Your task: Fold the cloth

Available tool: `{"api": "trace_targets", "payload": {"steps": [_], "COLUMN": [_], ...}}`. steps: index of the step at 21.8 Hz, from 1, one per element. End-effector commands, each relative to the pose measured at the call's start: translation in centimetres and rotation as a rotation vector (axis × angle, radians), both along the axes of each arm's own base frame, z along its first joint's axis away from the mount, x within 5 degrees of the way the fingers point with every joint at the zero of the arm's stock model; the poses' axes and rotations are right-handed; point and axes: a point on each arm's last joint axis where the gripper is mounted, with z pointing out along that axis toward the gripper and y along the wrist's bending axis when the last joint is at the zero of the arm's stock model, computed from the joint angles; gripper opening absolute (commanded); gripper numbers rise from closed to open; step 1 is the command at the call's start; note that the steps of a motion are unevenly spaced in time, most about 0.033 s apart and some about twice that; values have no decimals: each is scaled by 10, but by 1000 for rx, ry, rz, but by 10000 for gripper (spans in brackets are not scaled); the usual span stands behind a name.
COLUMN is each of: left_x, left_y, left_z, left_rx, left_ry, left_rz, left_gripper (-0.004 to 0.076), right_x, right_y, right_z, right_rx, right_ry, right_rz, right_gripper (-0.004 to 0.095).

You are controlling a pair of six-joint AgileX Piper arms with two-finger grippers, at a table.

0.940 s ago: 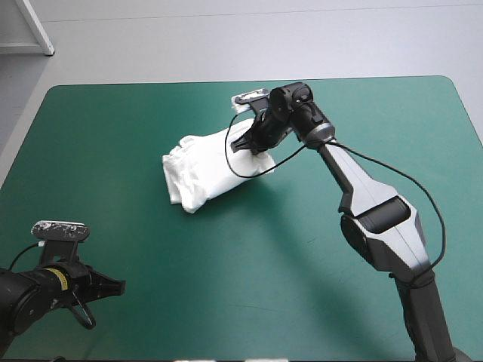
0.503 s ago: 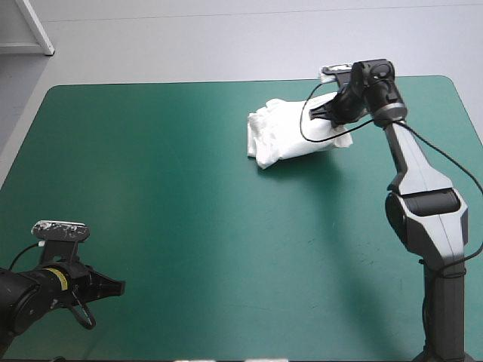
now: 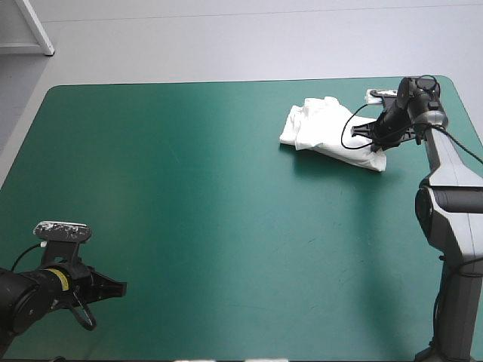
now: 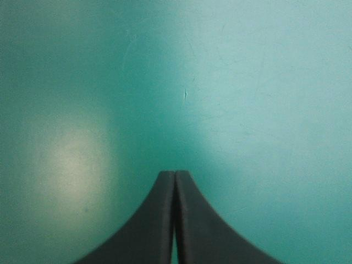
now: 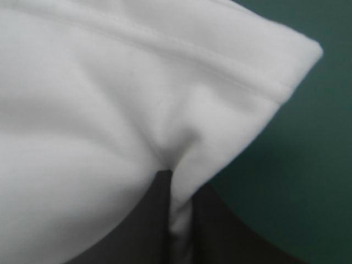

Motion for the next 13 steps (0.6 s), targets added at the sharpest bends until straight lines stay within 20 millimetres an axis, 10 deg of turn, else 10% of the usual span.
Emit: {"api": "trace_targets", "payload": {"steps": [1, 5, 10, 13], "left_x": [-2, -2, 1, 9], "left_y": [2, 2, 2, 2], "left_z": [6, 6, 8, 14], "left_rx": [9, 12, 17, 28], "left_ry": [9, 8, -35, -143], "left_rz": [6, 0, -4, -15], "left_gripper": [-8, -8, -8, -8], "right_x": [-11, -21, -51, -83], "right_y": [-7, -7, -6, -1], "right_z": [43, 73, 137, 187], "right_rx": [13, 20, 25, 50], "right_ry": [-77, -137, -274, -391], "right_rz": [-25, -68, -94, -87], "right_gripper": [362, 741, 634, 378]}}
